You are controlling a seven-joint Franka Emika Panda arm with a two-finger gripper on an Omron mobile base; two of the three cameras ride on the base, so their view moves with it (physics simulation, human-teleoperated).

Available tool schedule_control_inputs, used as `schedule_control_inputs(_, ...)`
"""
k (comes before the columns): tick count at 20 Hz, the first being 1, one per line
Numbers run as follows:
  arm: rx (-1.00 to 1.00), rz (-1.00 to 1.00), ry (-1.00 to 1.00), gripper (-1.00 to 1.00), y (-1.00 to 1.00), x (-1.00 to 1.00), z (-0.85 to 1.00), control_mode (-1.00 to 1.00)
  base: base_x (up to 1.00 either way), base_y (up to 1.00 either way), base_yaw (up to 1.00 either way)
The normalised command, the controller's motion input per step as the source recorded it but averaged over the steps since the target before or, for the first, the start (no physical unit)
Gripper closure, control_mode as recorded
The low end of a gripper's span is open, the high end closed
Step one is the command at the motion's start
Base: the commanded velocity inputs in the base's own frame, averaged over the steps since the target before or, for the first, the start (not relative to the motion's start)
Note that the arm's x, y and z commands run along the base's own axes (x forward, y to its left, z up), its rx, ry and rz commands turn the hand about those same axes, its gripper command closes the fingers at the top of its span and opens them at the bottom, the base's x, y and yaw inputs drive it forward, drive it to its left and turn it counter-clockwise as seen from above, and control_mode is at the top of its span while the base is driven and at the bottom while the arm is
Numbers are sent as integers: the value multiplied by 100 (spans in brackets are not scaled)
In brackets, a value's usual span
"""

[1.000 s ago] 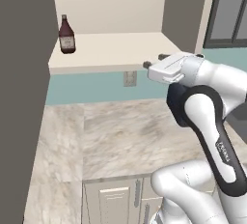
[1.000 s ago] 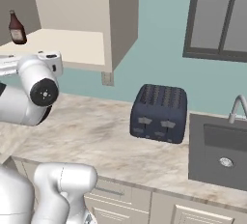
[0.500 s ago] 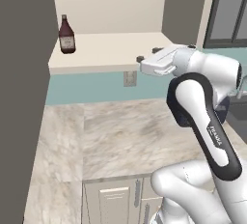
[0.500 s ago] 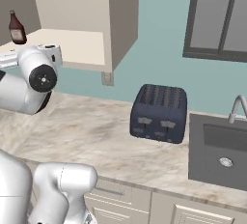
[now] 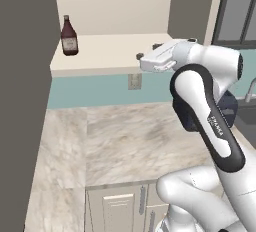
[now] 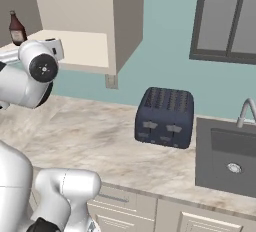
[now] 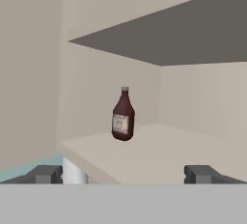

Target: Collect the paprika, ketchup, and shaker from the cabinet and place them next to the stove.

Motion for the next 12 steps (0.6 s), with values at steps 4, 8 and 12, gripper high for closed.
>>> schedule_control_inputs(4,0,0,4,-100,0,24,0,-100,0,0,0)
schedule_control_inputs(8,0,-1,7,-100,12,42,0,-100,0,0,0)
schedule_control_inputs(12,0,-2,6,-100,20,41,0,-100,0,0,0)
